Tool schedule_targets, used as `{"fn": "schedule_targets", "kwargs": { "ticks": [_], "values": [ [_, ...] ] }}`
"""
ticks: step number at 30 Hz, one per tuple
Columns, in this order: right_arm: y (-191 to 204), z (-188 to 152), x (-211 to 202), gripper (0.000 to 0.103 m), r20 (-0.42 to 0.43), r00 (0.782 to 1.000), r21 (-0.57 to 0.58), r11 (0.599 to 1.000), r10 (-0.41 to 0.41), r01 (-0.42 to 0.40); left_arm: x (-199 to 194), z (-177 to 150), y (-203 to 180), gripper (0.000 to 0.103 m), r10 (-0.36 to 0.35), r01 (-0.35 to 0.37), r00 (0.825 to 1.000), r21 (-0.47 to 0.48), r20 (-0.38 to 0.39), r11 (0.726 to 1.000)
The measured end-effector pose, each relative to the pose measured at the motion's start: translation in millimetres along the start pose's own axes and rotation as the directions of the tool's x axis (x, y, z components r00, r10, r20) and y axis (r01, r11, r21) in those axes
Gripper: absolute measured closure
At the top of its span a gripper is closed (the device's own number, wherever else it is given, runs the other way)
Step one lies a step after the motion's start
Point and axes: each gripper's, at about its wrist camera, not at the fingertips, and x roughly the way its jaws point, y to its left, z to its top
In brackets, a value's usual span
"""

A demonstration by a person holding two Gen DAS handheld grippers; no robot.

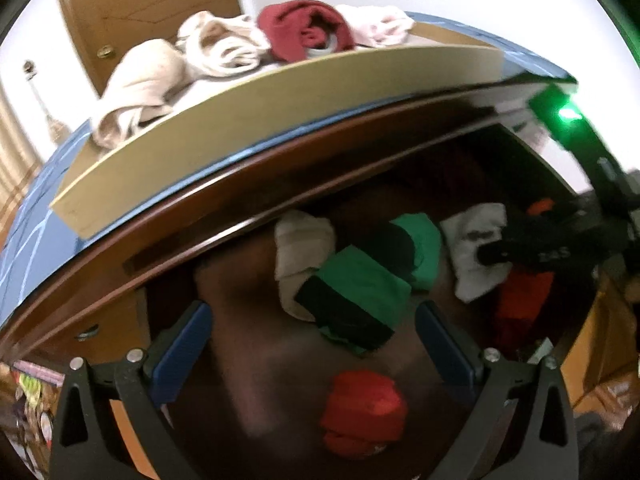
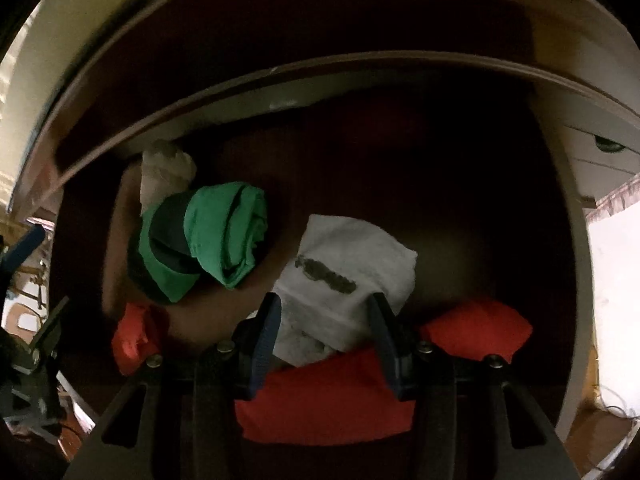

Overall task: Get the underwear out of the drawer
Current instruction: 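Move both tools back down into the open drawer, then grasp the green underwear with the left tool while the right tool grasps grey-white underwear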

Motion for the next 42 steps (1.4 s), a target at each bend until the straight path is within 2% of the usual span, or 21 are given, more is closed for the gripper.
{"fn": "schedule_targets", "kwargs": {
  "ticks": [5, 11, 14, 18, 22, 28, 32, 35, 37, 40, 42],
  "values": [
    [9, 4, 10, 0.055, -0.031, 0.998, -0.038, 0.998, -0.055, 0.053, 9, 6, -6, 0.0, -0.062, 0.062, 0.997, 0.015, -0.036, 0.998],
    [21, 7, 20, 0.055, -0.069, 0.993, -0.134, 0.987, -0.1, 0.09, 24, 18, -27, 0.0, -0.085, 0.092, 0.992, 0.079, -0.091, 0.993],
    [22, 5, 19, 0.068, -0.068, 0.99, -0.191, 0.976, -0.119, 0.104, 36, 21, -33, 0.001, -0.073, 0.085, 0.988, 0.086, -0.134, 0.993],
    [8, 3, 9, 0.081, -0.03, 0.998, -0.169, 0.985, -0.047, 0.041, 49, 26, -41, 0.001, -0.072, 0.091, 0.981, 0.101, -0.181, 0.991],
    [-6, -8, -7, 0.086, 0.049, 0.998, -0.136, 0.99, 0.041, -0.034, 63, 30, -49, 0.001, -0.084, 0.113, 0.969, 0.117, -0.232, 0.987],
    [-21, -31, -49, 0.089, 0.186, 0.965, -0.128, 0.979, 0.183, -0.16, 77, 37, -58, 0.002, -0.079, 0.123, 0.962, 0.153, -0.263, 0.981],
    [-30, -42, -69, 0.089, 0.244, 0.938, -0.126, 0.967, 0.245, -0.22, 98, 38, -62, 0.018, -0.087, 0.14, 0.945, 0.151, -0.316, 0.978],
    [-34, -47, -77, 0.089, 0.264, 0.928, -0.108, 0.964, 0.262, -0.242, 103, 41, -68, 0.021, -0.07, 0.13, 0.942, 0.164, -0.33, 0.978],
    [-36, -45, -78, 0.089, 0.274, 0.926, -0.098, 0.965, 0.26, -0.242, 106, 41, -74, 0.026, -0.061, 0.127, 0.941, 0.181, -0.333, 0.975],
    [-43, -52, -84, 0.089, 0.286, 0.921, -0.083, 0.964, 0.264, -0.251, 110, 41, -79, 0.048, -0.037, 0.11, 0.94, 0.201, -0.339, 0.973],
    [-46, -56, -89, 0.089, 0.296, 0.917, -0.074, 0.964, 0.266, -0.256, 108, 42, -79, 0.071, -0.035, 0.104, 0.946, 0.2, -0.324, 0.974]
  ]
}}
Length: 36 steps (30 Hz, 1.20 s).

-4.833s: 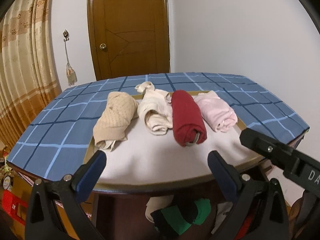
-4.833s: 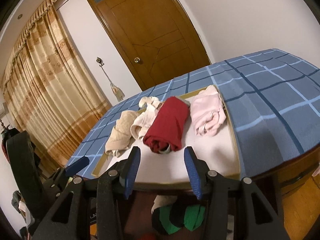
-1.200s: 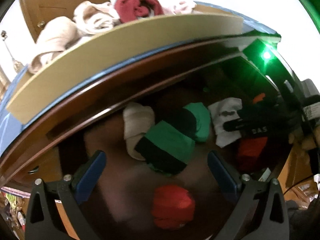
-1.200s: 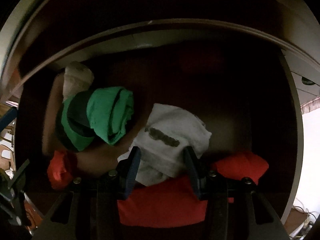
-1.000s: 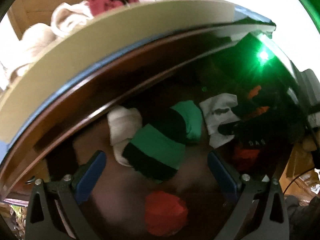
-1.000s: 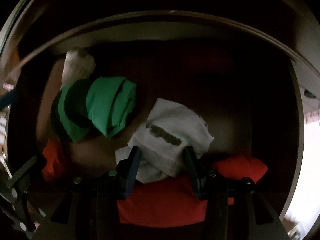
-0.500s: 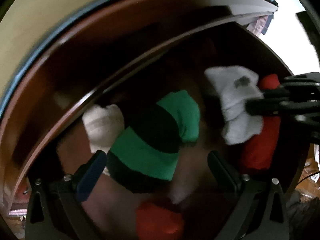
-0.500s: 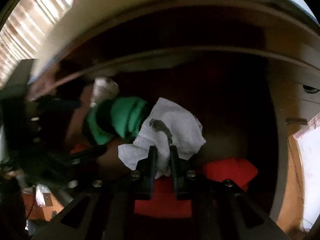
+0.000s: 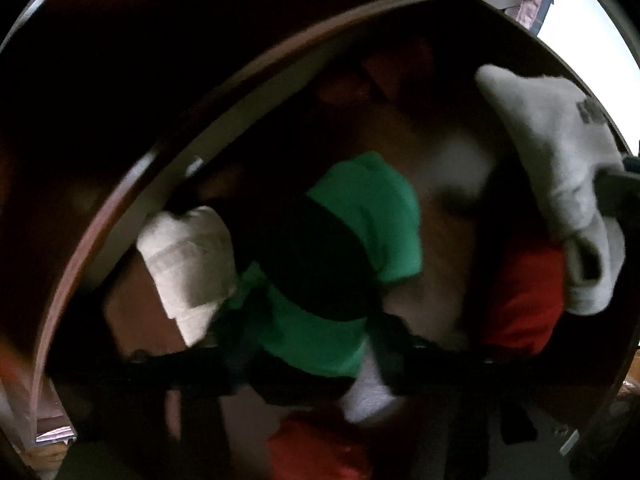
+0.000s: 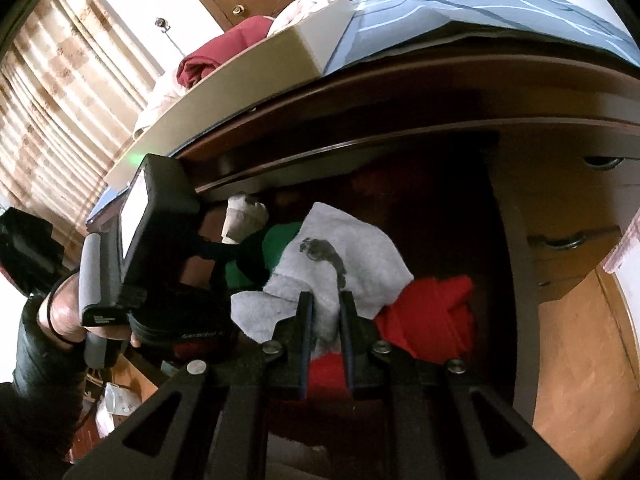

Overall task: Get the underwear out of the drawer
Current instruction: 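Grasp the green underwear with the left tool while the right tool grasps grey-white underwear, then lift both held underwear items up out of the drawer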

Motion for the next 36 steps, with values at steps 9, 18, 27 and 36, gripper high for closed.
{"fn": "schedule_targets", "kwargs": {
  "ticks": [9, 18, 27, 36],
  "values": [
    [-7, -6, 1, 0.089, 0.065, 0.998, 0.066, 0.998, -0.019, 0.015, -18, -13, -5, 0.085, -0.113, 0.118, 0.99, -0.056, 0.078, 0.991],
    [-9, -12, -16, 0.089, 0.127, 0.992, 0.097, 0.995, -0.022, 0.009, -72, -46, 14, 0.085, -0.185, 0.255, 0.939, -0.226, 0.29, 0.94],
    [14, -6, -20, 0.091, 0.15, 0.987, 0.023, 0.998, -0.054, 0.051, -98, -75, 35, 0.085, -0.171, 0.298, 0.916, -0.331, 0.362, 0.896],
    [-2, -6, -19, 0.09, 0.11, 0.994, 0.092, 0.996, 0.002, -0.012, -104, -87, 36, 0.085, -0.16, 0.302, 0.907, -0.335, 0.39, 0.893]
  ]
}}
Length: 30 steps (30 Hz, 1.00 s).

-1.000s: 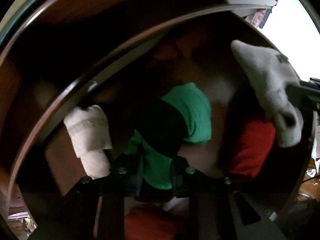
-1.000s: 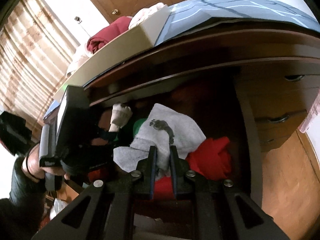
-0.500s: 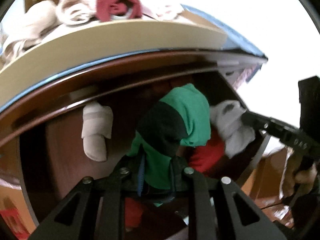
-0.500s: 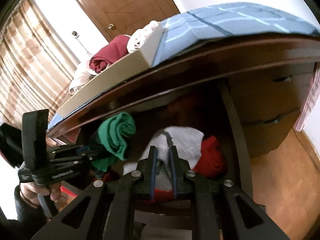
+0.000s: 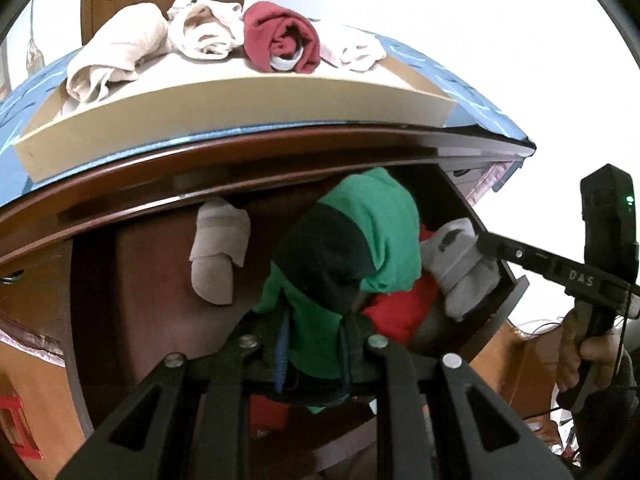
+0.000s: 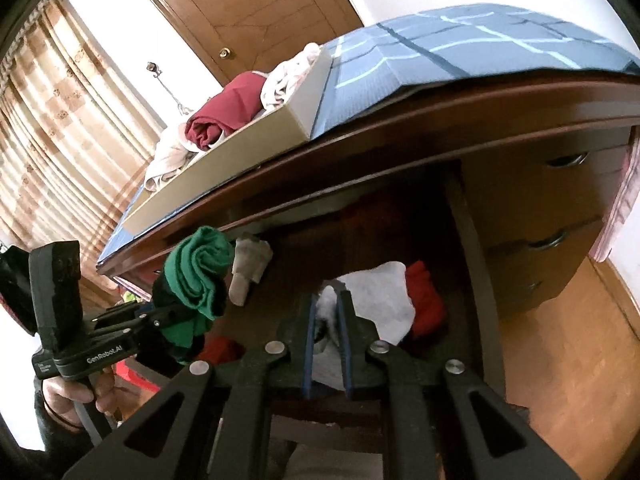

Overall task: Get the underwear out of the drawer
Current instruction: 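Lift both held underwear items up out of the drawer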

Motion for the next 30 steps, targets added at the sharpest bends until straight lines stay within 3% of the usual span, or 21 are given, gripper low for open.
{"fn": "schedule_targets", "kwargs": {
  "ticks": [6, 8, 10, 13, 17, 19, 23, 27, 30],
  "values": [
    [-10, -3, 13, 0.085, -0.107, 0.994, 0.07, 0.998, 0.003, 0.005, -4, 0, 2, 0.085, -0.006, 0.006, 1.0, 0.0, 0.005, 1.0],
    [-13, -4, 14, 0.072, -0.119, 0.993, 0.081, 0.997, -0.011, 0.021, -5, 1, 3, 0.085, -0.005, 0.005, 1.0, -0.003, 0.005, 1.0],
    [-18, -3, 13, 0.039, -0.119, 0.993, 0.106, 0.994, -0.008, 0.02, -7, 2, 4, 0.085, -0.006, 0.006, 1.0, -0.003, 0.009, 1.0],
    [-19, -1, 14, 0.036, -0.138, 0.99, 0.116, 0.992, -0.026, 0.042, -10, 3, 4, 0.085, -0.007, 0.007, 1.0, -0.003, 0.016, 1.0],
    [-18, 3, 30, 0.036, -0.223, 0.969, 0.112, 0.984, -0.109, 0.136, -11, 4, 1, 0.085, -0.013, 0.013, 1.0, 0.002, 0.024, 1.0],
    [-17, 6, 40, 0.036, -0.276, 0.95, 0.107, 0.977, -0.148, 0.184, -10, 4, 0, 0.085, -0.014, 0.014, 1.0, 0.003, 0.022, 1.0],
    [-21, 15, 55, 0.036, -0.387, 0.91, 0.119, 0.971, -0.145, 0.205, -12, 5, -1, 0.085, -0.011, 0.011, 1.0, 0.017, 0.019, 1.0],
    [-24, 17, 66, 0.036, -0.514, 0.835, 0.055, 0.964, -0.195, 0.259, -14, 5, 0, 0.085, -0.024, 0.024, 0.999, 0.013, 0.033, 1.0],
    [-12, 13, 81, 0.036, -0.599, 0.755, -0.074, 0.958, -0.266, 0.278, -13, 5, 1, 0.085, -0.033, 0.033, 0.999, 0.007, 0.034, 0.999]
  ]
}}
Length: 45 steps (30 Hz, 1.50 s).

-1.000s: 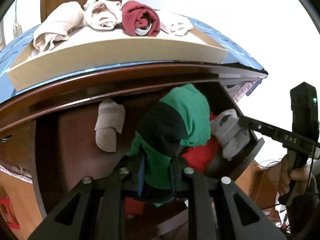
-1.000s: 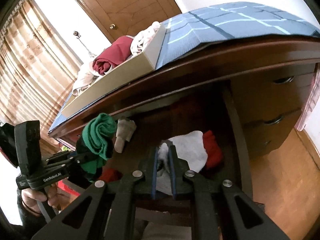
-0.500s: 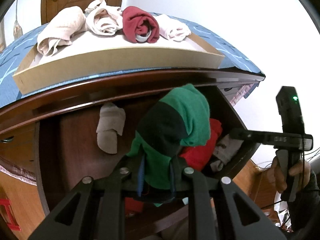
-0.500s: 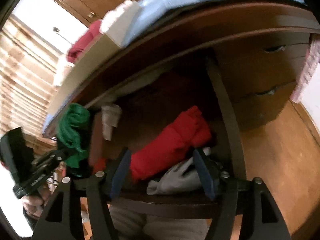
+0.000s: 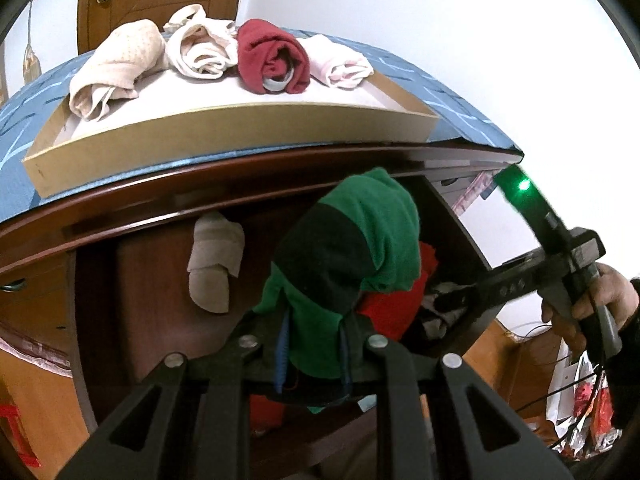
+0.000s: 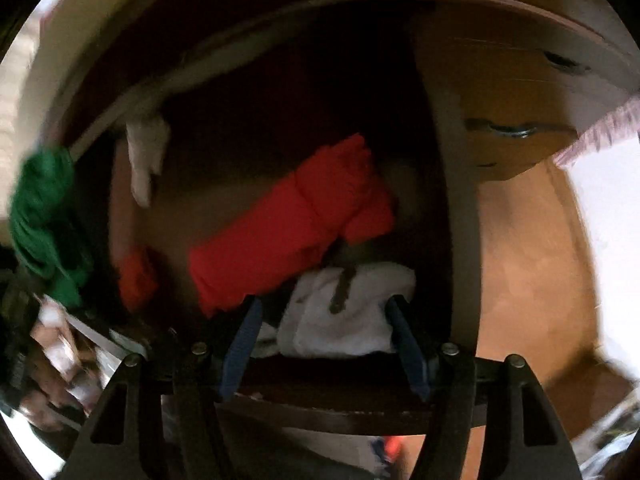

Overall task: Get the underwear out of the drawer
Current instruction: 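Lift both held underwear items up out of the drawer, then carry both held items over the white tray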

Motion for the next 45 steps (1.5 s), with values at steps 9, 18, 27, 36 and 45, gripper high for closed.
{"fn": "schedule_targets", "kwargs": {
  "ticks": [9, 18, 27, 36, 45],
  "values": [
    [26, -3, 24, 0.037, -0.105, 0.988, -0.205, 0.975, -0.113, 0.09, -1, -2, 7, 0.085, -0.007, 0.007, 1.0, -0.016, 0.003, 1.0],
    [7, -12, 21, 0.082, -0.043, 0.999, -0.141, 0.99, -0.027, 0.021, -4, -2, 13, 0.085, -0.009, 0.009, 1.0, -0.031, 0.016, 0.999],
    [-6, -28, -33, 0.086, 0.191, 0.962, -0.039, 0.98, 0.197, -0.193, -8, 0, 12, 0.085, -0.008, 0.009, 1.0, -0.028, 0.024, 1.0],
    [18, -17, -115, 0.086, 0.39, 0.886, -0.138, 0.967, 0.252, -0.214, -25, 6, 12, 0.085, 0.005, -0.003, 0.998, -0.026, 0.063, 1.0],
    [56, -4, -177, 0.086, 0.501, 0.795, -0.261, 0.935, 0.343, -0.239, -67, 29, 24, 0.085, 0.077, -0.07, 0.982, -0.043, 0.17, 0.997]
  ]
}}
